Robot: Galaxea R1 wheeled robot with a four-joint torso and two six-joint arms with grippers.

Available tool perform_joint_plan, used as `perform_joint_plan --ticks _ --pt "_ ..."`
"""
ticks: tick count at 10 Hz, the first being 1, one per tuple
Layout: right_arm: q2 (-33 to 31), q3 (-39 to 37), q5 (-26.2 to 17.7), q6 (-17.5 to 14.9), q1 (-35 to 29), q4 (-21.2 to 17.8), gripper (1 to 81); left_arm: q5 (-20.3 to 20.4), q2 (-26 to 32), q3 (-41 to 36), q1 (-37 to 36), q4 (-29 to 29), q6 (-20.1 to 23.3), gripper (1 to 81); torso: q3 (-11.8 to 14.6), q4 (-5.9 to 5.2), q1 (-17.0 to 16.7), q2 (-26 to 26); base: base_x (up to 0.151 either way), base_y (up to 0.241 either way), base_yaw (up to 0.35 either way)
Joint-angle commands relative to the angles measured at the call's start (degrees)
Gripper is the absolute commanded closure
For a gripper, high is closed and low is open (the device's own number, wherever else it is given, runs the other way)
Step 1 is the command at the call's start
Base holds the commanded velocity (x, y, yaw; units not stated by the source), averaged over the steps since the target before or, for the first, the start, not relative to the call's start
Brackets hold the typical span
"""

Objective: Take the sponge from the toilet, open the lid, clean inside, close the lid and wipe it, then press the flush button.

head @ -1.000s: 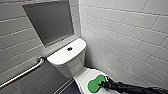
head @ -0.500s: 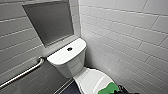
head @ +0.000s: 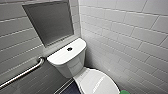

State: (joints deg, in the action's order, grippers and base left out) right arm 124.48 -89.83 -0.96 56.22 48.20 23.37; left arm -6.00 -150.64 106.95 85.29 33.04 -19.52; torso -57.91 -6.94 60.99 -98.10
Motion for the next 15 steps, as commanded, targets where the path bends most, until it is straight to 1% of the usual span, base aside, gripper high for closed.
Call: perform_joint_plan --ticks 1,3,4,6,8,9,10,11,12,13,14,15 --pt "-8.87 9.69 4.83 -0.24 0.36 0.98 81.1 -3.23 1.04 -1.92 0.1 0.36 0.36 1.0 0.0 0.0 0.0 0.0 0.0 0.0 0.0" --pt "-13.53 16.98 10.63 -0.32 -0.24 1.06 81.1 -3.23 1.39 -2.44 0.02 0.36 0.36 1.0 0.0 0.0 0.0 0.0 0.0 0.0 0.0" --pt "-14.76 19.97 11.51 -0.32 -2.95 1.06 81.1 -3.23 1.39 -2.44 0.02 0.36 0.36 1.0 0.0 0.0 0.0 0.0 0.0 0.0 0.0" --pt "-13.18 22.61 10.02 -0.15 -9.26 0.45 81.1 -3.23 1.39 -2.44 -0.16 0.36 0.36 1.0 0.0 0.0 0.0 0.0 0.0 0.0 0.0" --pt "-4.83 18.74 2.37 0.2 -17.72 0.36 81.1 -3.23 1.12 -2.44 -0.34 0.36 0.36 1.0 0.0 0.0 0.0 0.0 0.0 0.0 0.0" --pt "2.15 14.55 -1.82 0.38 -20.7 0.36 81.1 -3.23 1.12 -2.44 -0.34 0.36 0.36 1.0 0.0 0.0 0.0 0.0 0.0 0.0 0.0" --pt "9.17 10.0 -7.07 0.47 -23.53 0.36 81.1 -3.23 1.12 -2.44 -0.34 0.36 0.27 1.0 0.0 0.0 0.0 0.0 0.0 0.0 0.0" --pt "15.09 6.11 -11.4 0.3 -25.3 0.79 81.1 -2.97 1.21 -2.36 -0.34 0.27 0.27 1.0 0.0 0.0 0.0 0.0 0.0 0.0 0.0" --pt "18.95 3.39 -13.61 0.03 -26.52 1.32 81.1 -2.97 1.3 -2.44 -0.34 0.27 0.27 1.0 0.0 0.0 0.0 0.0 0.0 0.0 0.0" --pt "22.13 1.27 -15.28 -0.06 -27.66 2.81 81.1 -2.97 1.13 -2.36 -0.34 0.27 0.27 1.0 0.0 0.0 0.0 0.0 0.0 0.0 0.0" --pt "25.32 -0.33 -18.02 -0.06 -28.8 4.4 81.1 -2.97 1.12 -2.27 -0.34 0.27 0.27 1.0 0.0 0.0 0.0 0.0 0.0 0.0 0.0" --pt "29.6 -2.34 -23.44 -0.06 -29.69 6.68 81.1 -2.97 1.12 -2.27 -0.34 0.27 0.27 1.0 0.0 0.0 0.0 0.0 0.0 0.0 0.0"
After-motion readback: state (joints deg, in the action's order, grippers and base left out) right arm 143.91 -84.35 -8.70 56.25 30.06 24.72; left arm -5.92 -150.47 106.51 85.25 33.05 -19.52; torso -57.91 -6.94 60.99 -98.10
